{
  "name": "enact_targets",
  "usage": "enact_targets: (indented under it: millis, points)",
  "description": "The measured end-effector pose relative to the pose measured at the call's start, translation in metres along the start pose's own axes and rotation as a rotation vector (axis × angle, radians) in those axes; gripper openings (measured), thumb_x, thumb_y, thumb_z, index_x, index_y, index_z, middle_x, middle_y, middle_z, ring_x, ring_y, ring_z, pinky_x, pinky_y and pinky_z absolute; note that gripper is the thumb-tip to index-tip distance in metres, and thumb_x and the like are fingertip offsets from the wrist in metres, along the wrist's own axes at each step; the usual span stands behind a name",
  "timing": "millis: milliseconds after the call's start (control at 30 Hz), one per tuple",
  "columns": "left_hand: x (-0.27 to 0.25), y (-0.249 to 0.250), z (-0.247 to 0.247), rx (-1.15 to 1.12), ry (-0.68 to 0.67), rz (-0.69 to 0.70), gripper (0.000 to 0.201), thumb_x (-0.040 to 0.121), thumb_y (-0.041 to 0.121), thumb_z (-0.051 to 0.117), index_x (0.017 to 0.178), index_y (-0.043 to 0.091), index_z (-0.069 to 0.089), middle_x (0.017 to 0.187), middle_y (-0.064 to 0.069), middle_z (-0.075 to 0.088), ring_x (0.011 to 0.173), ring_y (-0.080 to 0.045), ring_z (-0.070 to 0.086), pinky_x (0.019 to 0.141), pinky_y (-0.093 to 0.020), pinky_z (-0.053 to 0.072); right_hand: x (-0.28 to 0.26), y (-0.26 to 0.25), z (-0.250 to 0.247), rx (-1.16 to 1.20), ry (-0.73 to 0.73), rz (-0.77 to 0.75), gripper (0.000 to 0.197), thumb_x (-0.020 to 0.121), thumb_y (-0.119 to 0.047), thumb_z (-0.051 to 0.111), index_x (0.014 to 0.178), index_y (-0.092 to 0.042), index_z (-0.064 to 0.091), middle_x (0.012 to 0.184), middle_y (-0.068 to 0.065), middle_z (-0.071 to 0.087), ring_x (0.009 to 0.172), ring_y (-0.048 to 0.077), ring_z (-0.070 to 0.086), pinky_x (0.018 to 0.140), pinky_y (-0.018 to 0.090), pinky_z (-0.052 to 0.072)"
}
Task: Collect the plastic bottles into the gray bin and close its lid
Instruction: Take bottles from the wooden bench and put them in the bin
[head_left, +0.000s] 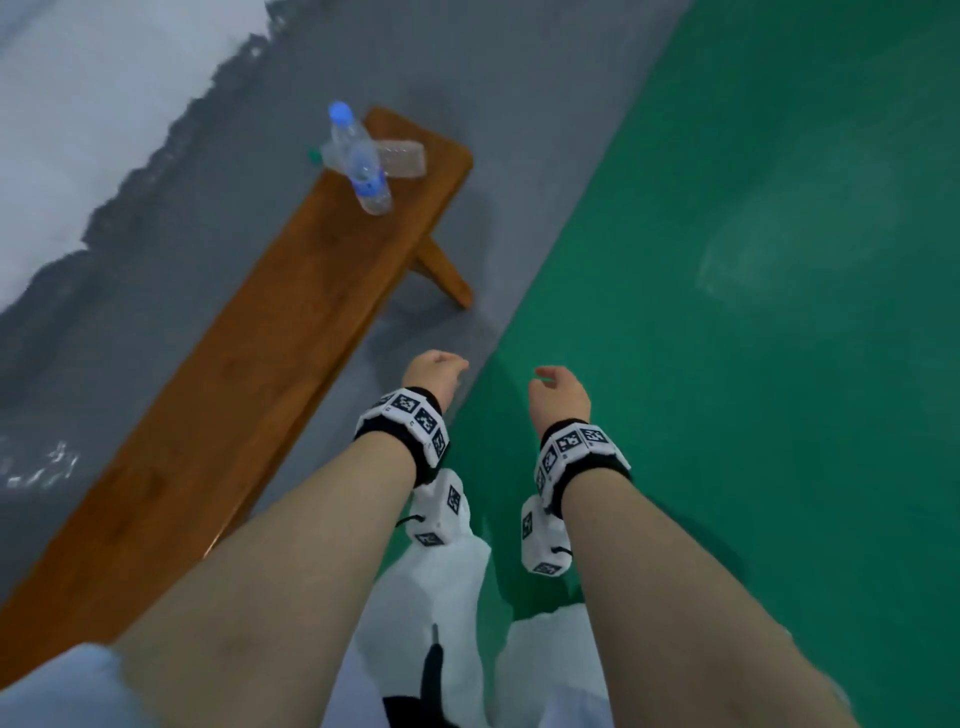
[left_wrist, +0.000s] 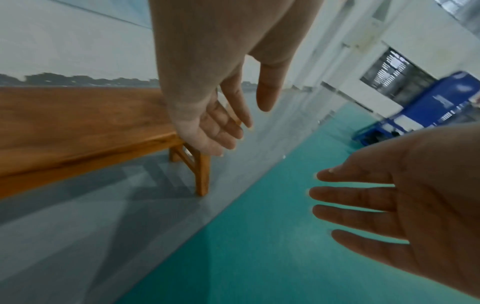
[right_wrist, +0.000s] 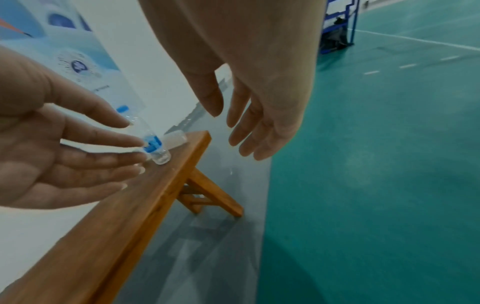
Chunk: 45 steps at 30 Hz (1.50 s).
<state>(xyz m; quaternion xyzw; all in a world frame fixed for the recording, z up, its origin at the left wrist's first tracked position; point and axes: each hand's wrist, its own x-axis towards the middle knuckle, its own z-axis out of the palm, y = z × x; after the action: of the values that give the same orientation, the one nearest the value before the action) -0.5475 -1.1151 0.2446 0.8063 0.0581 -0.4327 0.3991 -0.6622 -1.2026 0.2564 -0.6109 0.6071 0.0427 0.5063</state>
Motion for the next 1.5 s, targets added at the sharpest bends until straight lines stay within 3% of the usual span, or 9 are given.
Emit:
enact_targets:
  millis: [267,367,533,600,733,1067,1167,1333,1500]
  points:
    - [0.042,0.05,-0.071,-0.245,0.092,-0.139,0.019,0.092,0.015,0.056,0.074,0.008,0.057,0.079,-0.007,0.057,0.092,-0.024,0.055,0.084,-0.034,0.045,0.022,-0.113,0.028,-0.105,-0.079,-0.17,0.033,0.093,-0.013,0.047,0.124,-0.013,0.058,0.124,0.008,0.06,0.108,0.026,0.059,0.077,0.023,0.039]
    - [0.067,0.072,-0.079,-0.316,0.103,-0.209,0.011,0.094,0.011,0.053,0.099,0.003,0.059,0.095,-0.01,0.056,0.093,-0.021,0.053,0.079,-0.031,0.042,0.052,-0.151,0.034,-0.101,-0.073,-0.184,0.031,0.091,-0.013,0.049,0.121,-0.013,0.06,0.121,0.008,0.063,0.108,0.026,0.06,0.082,0.027,0.043]
    - [0.126,0.114,-0.076,-0.33,0.179,-0.269,0.021,0.092,0.015,0.056,0.072,0.008,0.052,0.088,-0.012,0.057,0.087,-0.024,0.053,0.078,-0.032,0.042,0.118,-0.208,0.048,-0.136,-0.123,-0.189,0.032,0.09,-0.015,0.049,0.12,-0.015,0.062,0.119,0.007,0.065,0.108,0.026,0.061,0.088,0.03,0.047]
    - [0.153,0.135,-0.074,-0.331,0.198,-0.294,0.015,0.09,0.018,0.059,0.08,0.006,0.059,0.094,-0.017,0.061,0.095,-0.028,0.058,0.085,-0.033,0.046,0.15,-0.233,0.052,-0.214,-0.168,-0.197,0.032,0.091,-0.015,0.049,0.121,-0.015,0.061,0.122,0.008,0.064,0.111,0.026,0.059,0.089,0.029,0.045]
    - [0.198,0.186,-0.07,-0.263,0.294,-0.327,0.037,0.087,0.031,0.062,0.118,0.01,0.062,0.135,-0.017,0.042,0.118,-0.033,0.047,0.1,-0.038,0.044,0.222,-0.297,0.06,-0.374,-0.262,-0.247,0.033,0.094,-0.015,0.047,0.125,-0.016,0.057,0.125,0.007,0.061,0.111,0.028,0.059,0.09,0.033,0.048]
    - [0.284,0.234,-0.065,-0.376,0.368,-0.583,0.091,0.065,0.06,0.071,0.14,0.02,0.038,0.148,-0.015,0.019,0.129,-0.037,0.038,0.107,-0.046,0.037,0.339,-0.372,0.123,-0.733,-0.405,-0.442,0.035,0.09,-0.011,0.045,0.122,-0.016,0.058,0.124,0.012,0.058,0.109,0.03,0.057,0.086,0.033,0.047]
    - [0.309,0.238,-0.066,-0.409,0.528,-0.63,0.099,0.066,0.051,0.079,0.145,0.024,0.027,0.145,-0.014,0.008,0.129,-0.037,0.034,0.105,-0.042,0.036,0.36,-0.38,0.153,-0.814,-0.418,-0.539,0.036,0.09,-0.013,0.05,0.125,-0.014,0.057,0.125,0.014,0.053,0.112,0.031,0.054,0.092,0.038,0.047]
    - [0.346,0.23,-0.073,-0.598,0.786,-0.446,0.084,0.064,0.028,0.087,0.134,0.027,0.042,0.143,-0.007,0.005,0.124,-0.022,0.029,0.11,-0.025,0.032,0.385,-0.388,0.199,-1.013,-0.464,-0.664,0.054,0.087,-0.019,0.056,0.139,-0.019,0.041,0.139,0.01,0.04,0.127,0.029,0.04,0.101,0.04,0.039]
    - [0.349,0.206,-0.071,-0.656,0.936,-0.28,0.078,0.066,0.027,0.085,0.131,0.018,0.042,0.131,-0.004,0.034,0.115,-0.014,0.042,0.104,-0.027,0.04,0.402,-0.392,0.231,-1.146,-0.45,-0.735,0.06,0.091,-0.025,0.053,0.146,-0.018,0.03,0.148,0.011,0.033,0.136,0.029,0.031,0.113,0.042,0.028]
